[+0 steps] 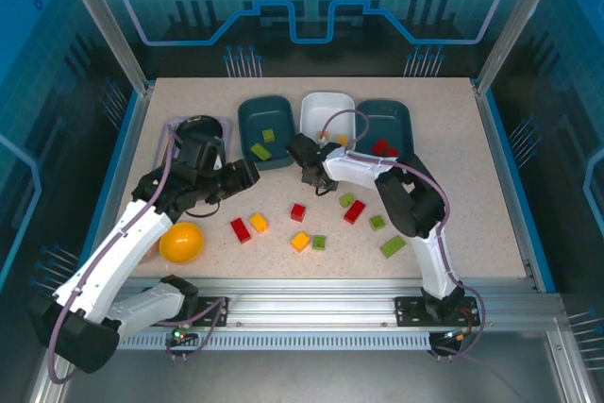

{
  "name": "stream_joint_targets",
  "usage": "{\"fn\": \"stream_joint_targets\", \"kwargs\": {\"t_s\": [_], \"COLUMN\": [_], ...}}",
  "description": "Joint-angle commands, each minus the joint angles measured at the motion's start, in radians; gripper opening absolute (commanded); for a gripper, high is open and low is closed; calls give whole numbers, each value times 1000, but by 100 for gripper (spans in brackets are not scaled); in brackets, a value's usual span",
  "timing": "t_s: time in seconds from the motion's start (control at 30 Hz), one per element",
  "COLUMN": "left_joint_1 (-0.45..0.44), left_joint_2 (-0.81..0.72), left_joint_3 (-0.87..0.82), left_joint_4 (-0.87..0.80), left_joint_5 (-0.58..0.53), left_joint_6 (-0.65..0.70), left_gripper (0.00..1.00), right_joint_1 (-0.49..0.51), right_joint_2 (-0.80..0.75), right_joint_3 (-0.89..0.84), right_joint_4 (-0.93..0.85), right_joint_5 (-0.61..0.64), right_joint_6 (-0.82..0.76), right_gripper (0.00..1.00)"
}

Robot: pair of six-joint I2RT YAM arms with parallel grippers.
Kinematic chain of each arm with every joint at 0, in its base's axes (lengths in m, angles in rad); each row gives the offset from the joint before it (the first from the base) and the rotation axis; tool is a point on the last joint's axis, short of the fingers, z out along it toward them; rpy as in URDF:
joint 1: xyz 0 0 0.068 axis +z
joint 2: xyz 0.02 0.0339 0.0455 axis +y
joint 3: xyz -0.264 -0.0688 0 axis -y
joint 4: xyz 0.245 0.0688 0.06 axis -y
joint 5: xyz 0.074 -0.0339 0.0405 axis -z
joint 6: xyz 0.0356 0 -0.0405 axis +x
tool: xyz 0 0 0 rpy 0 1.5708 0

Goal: Sort the legos into containers by color

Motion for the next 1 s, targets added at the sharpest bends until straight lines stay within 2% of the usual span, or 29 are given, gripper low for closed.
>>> {"fn": "stream_joint_targets", "kwargs": {"t_s": [0.0,0.13,0.3,0.47,0.6,0.77,0.97], "left_joint_1": [2,1,1,0,-3,-4,-3], "left_joint_2": [-17,-21,-37,-42,-2,92,227], "left_joint_3": [-15,-17,-30,-35,-17,13,87], "left_joint_4": [-18,-24,-36,-22,36,136,214], "left_joint_5": [24,24,29,38,55,66,67], "left_joint_6": [28,33,33,22,3,-26,-42], "left_gripper": [75,75,75,75,75,75,75], "right_joint_1": [-7,7,48,86,68,-37,-165], "right_joint_2": [13,-21,-148,-318,-389,-308,-42], "right_joint_3": [-27,-71,-156,-188,-110,36,356], "right_joint_4": [23,26,-21,-106,-142,-122,-161], "right_joint_5": [-10,-21,-72,-121,-102,-157,-255], "right_joint_6": [8,-5,-1,-40,-171,-311,-427], "right_gripper": [45,34,24,21,21,21,20]}}
